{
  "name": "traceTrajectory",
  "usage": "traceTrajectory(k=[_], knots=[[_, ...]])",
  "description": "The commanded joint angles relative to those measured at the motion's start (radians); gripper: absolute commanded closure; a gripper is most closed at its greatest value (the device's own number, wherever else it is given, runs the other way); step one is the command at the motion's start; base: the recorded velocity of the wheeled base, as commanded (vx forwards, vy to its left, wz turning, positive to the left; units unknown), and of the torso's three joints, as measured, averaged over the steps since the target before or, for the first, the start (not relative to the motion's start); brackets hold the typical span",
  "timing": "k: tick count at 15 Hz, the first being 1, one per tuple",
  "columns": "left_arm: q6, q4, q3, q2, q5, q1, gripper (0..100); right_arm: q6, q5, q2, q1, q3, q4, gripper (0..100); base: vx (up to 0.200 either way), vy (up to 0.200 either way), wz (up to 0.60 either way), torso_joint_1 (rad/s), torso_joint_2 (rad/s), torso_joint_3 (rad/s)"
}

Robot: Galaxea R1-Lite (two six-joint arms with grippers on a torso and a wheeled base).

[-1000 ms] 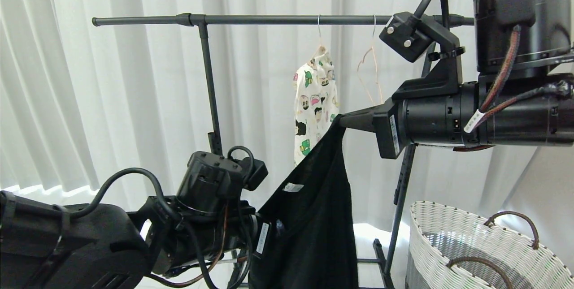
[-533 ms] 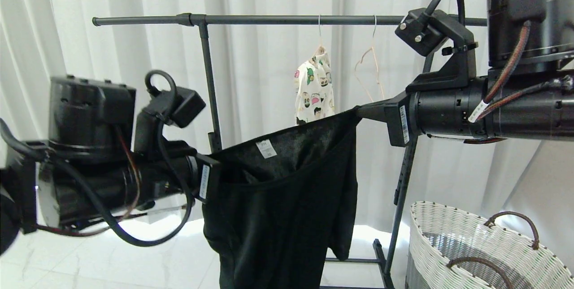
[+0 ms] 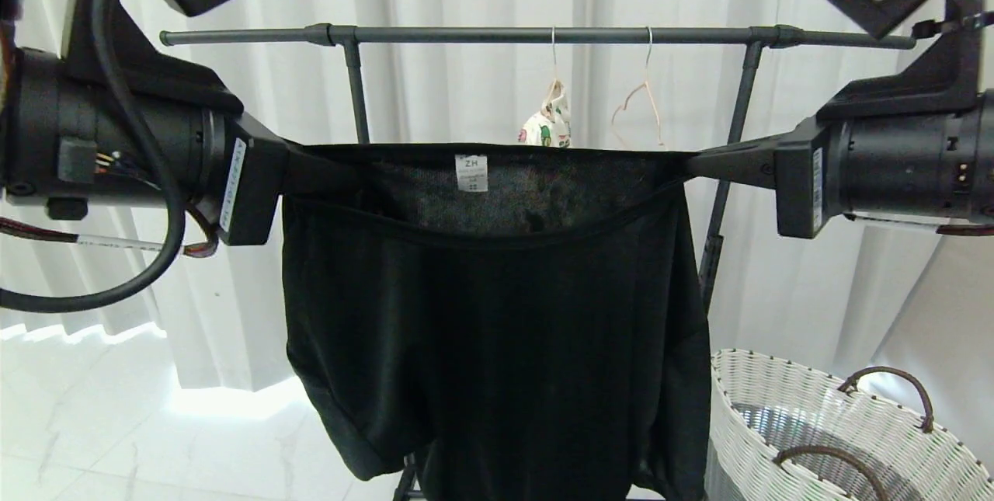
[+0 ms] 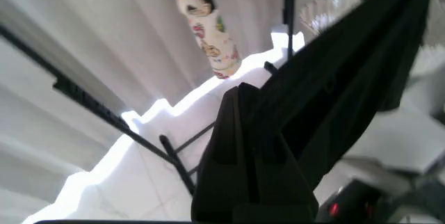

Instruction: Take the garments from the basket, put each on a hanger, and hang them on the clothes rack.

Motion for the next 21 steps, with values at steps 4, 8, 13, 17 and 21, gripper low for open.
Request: traceTrajectory(k=[4,8,13,17,21], knots=[[0.019,0.024,-0.056,-0.034,-0.003,-0.112,100,-0.023,0.000,-0.057,0.002,-0.094,0.014,100,0.000,0.000,0.00,0.000,0.00,0.000],[0.013,0.001,-0.053,-0.077,-0.003,-0.112,100,-0.070,0.002,-0.069,0.002,-0.109,0.014,100,0.000,0.000,0.00,0.000,0.00,0.000],[0.021,-0.163,0.025,-0.067,0.002,-0.110,100,-0.070,0.000,-0.078,-0.001,-0.117,0.015,100,0.000,0.000,0.00,0.000,0.00,0.000],[0.021,-0.217,-0.008,0.003,-0.003,-0.110,100,-0.069,0.007,-0.158,-0.001,-0.117,0.170,100,0.000,0.000,0.00,0.000,0.00,0.000],[0.021,-0.286,-0.088,0.109,-0.044,-0.112,100,-0.062,0.066,-0.236,0.069,-0.110,0.308,100,0.000,0.000,0.00,0.000,0.00,0.000]])
